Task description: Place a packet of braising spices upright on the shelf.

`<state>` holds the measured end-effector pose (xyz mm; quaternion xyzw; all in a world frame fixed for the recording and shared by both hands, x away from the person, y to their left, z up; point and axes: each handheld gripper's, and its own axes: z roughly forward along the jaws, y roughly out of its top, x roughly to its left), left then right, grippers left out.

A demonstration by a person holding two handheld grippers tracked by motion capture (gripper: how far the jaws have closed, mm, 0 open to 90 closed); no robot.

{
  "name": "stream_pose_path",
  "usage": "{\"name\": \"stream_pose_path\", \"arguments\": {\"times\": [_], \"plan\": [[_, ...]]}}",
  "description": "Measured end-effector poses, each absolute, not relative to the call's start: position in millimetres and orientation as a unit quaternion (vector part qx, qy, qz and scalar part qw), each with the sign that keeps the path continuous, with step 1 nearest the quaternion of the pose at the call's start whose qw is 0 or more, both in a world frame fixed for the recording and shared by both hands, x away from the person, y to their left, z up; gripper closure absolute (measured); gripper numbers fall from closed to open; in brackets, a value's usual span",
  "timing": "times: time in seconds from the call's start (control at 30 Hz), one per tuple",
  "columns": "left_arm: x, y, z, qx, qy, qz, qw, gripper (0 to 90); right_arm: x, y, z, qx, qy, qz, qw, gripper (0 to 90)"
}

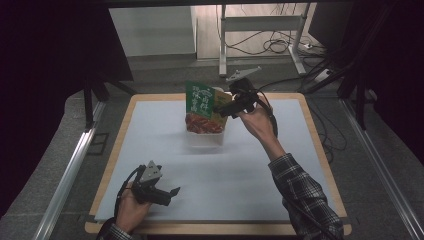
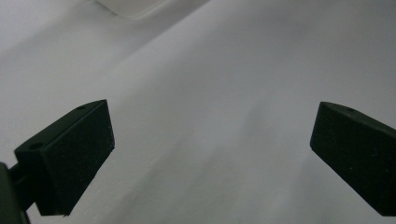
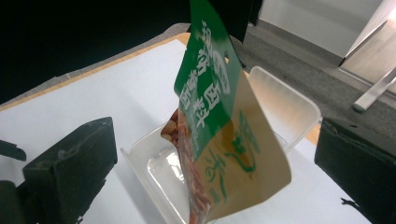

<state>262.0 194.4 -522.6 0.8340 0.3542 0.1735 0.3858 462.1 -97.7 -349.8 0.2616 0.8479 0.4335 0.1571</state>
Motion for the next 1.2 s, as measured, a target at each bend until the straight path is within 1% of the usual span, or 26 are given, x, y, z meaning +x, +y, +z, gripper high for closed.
{"name": "stream_pose_path", "arguments": {"times": [0.3, 0.43, 0.77, 0.93, 1.2], "plan": [[262, 195, -523, 0.833, 0.356, 0.172, 0.388, 0.0, 455, -108, -356, 0.266, 0.844, 0.440, 0.154, 0.0], [262, 197, -522, 0.829, 0.357, 0.168, 0.397, 0.0, 451, -112, -358, 0.266, 0.843, 0.440, 0.160, 0.0], [262, 199, -520, 0.820, 0.360, 0.153, 0.418, 0.0, 441, -124, -360, 0.267, 0.836, 0.452, 0.157, 0.0], [263, 199, -519, 0.817, 0.368, 0.147, 0.419, 0.0, 434, -129, -361, 0.267, 0.833, 0.459, 0.153, 0.0], [262, 198, -519, 0.817, 0.368, 0.151, 0.417, 0.0, 425, -138, -367, 0.266, 0.835, 0.455, 0.157, 0.0]]}}
